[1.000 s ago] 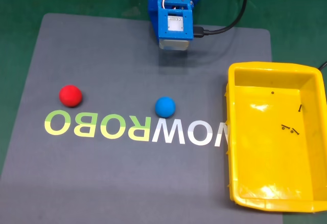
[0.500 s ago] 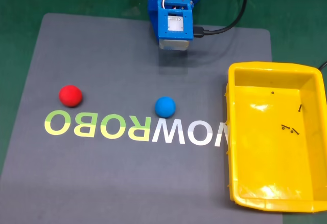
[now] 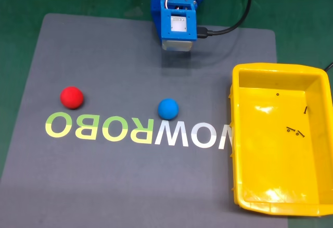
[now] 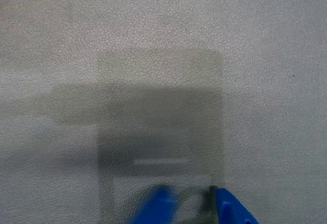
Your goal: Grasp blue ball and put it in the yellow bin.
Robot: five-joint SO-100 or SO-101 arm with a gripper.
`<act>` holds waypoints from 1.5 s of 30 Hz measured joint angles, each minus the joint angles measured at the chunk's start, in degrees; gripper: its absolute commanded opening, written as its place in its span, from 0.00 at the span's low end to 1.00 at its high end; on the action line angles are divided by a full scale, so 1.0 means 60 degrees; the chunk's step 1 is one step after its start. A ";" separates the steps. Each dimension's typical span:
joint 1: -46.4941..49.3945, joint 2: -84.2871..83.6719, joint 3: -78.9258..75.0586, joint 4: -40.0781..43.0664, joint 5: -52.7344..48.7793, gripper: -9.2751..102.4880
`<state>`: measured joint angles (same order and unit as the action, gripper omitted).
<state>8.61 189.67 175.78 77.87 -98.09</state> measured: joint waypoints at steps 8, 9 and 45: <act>-0.0117 0.0000 0.0000 -0.1128 0.0176 0.38; -0.0117 0.0000 0.0000 -0.1333 0.0103 0.38; -0.0117 -1.0986 -0.4512 -0.9478 0.0103 0.37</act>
<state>7.91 123.75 148.71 21.01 -97.47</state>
